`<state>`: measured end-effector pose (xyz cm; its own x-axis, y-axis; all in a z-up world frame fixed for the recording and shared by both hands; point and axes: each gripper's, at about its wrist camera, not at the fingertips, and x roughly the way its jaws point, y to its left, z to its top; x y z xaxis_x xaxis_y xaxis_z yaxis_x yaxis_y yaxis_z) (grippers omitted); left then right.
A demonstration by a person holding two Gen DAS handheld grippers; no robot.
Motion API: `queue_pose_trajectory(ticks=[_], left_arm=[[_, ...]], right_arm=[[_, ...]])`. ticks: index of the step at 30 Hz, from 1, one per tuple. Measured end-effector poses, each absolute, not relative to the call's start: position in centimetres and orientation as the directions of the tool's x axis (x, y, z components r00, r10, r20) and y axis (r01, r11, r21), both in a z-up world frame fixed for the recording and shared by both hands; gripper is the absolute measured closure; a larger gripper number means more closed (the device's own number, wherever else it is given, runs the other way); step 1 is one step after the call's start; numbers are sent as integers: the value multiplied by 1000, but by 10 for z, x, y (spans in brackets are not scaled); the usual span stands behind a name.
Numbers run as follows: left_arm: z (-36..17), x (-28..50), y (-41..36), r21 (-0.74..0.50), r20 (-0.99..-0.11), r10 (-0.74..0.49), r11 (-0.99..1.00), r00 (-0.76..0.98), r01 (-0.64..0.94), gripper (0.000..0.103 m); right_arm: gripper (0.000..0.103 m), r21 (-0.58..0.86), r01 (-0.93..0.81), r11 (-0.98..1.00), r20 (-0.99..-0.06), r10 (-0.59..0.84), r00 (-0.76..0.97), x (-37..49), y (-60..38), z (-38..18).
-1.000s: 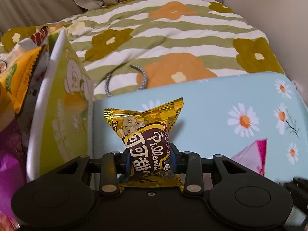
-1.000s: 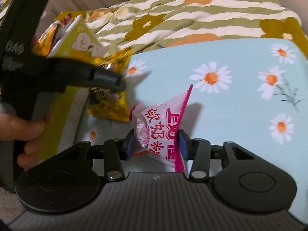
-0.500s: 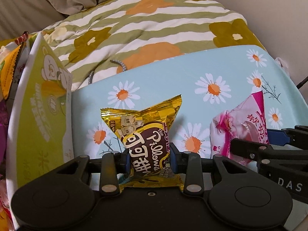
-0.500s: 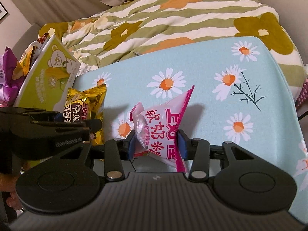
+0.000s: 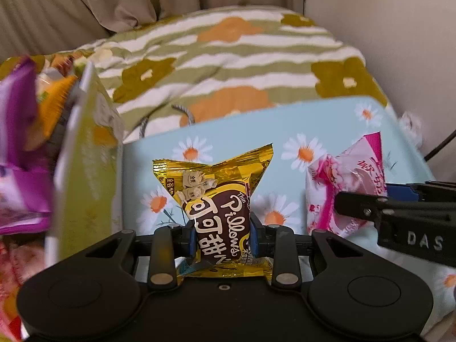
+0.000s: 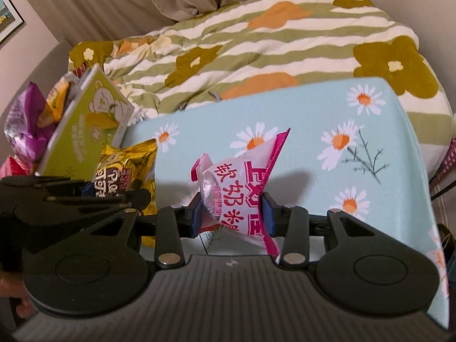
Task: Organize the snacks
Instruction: 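Carry both bags into the cardboard box and open both grippers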
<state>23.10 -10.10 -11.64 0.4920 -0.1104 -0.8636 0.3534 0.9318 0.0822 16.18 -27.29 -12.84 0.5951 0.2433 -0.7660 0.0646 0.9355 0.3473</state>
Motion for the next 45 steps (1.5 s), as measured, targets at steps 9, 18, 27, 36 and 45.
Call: queue_pose_trajectory(ticks=[9,18,27,36,45], left_arm=[[-34,195,-75,24,-767,-133,972,628,235,67],[30,167,3,-6,-690,-46,998,723,59,67],[53,174,114,-17,-639,9,999,769,-27,66],[39,225,190,-37,-687,-95,995,720,96,66],[7,271,210,-114,-733,-234,968,639,224,50]], right_arm=[[47,352,-18,936,-703,277,655,159,-276,-64],[47,363,-209,908,-597,399,696,157,-228,6],[47,352,-333,874,-517,479,709,157,-128,48],[47,354,-270,895,-499,425,756,167,-24,55],[47,353,-98,931,-542,289,789,165,20,41]])
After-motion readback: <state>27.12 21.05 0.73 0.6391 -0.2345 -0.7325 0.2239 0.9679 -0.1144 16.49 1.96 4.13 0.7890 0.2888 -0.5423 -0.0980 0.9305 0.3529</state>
